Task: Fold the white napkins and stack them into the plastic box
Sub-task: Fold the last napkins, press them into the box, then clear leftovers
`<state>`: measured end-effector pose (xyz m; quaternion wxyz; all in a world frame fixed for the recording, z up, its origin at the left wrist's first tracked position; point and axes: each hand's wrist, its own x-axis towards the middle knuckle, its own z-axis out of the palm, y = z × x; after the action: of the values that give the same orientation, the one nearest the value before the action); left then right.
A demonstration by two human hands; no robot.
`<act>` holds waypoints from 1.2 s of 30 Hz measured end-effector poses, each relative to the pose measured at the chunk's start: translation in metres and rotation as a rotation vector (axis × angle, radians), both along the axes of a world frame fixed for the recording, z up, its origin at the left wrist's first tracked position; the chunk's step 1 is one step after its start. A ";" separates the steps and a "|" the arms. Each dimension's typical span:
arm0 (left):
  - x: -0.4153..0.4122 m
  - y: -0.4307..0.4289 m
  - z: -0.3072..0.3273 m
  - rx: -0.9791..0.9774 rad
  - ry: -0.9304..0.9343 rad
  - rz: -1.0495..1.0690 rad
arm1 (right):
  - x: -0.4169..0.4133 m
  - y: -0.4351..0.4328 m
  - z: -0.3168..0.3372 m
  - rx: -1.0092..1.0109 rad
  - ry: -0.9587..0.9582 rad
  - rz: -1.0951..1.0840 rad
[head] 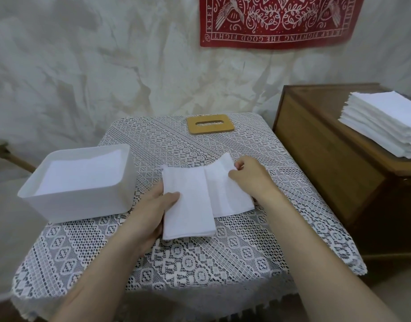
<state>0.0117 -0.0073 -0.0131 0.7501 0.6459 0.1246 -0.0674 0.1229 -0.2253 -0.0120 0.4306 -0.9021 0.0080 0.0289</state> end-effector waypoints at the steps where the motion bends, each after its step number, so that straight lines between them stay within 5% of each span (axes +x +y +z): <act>1: -0.001 -0.001 -0.001 -0.006 0.000 -0.003 | 0.001 -0.003 0.001 0.063 0.022 -0.006; 7: -0.003 -0.008 -0.001 -0.017 0.002 -0.026 | -0.004 -0.022 0.003 0.109 0.158 -0.038; 14: -0.001 -0.007 -0.001 -0.036 0.005 -0.001 | -0.009 -0.025 0.006 -0.101 -0.004 -0.063; 26: 0.003 -0.006 0.001 -0.032 -0.011 0.067 | -0.032 -0.025 0.044 0.861 0.110 0.087; 36: 0.006 -0.018 0.005 -0.186 -0.043 0.096 | -0.045 0.018 0.029 0.611 0.172 0.208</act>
<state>0.0172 -0.0251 -0.0084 0.8117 0.5681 0.1325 -0.0286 0.0776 -0.2070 0.0172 0.6737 -0.7214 -0.0568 0.1498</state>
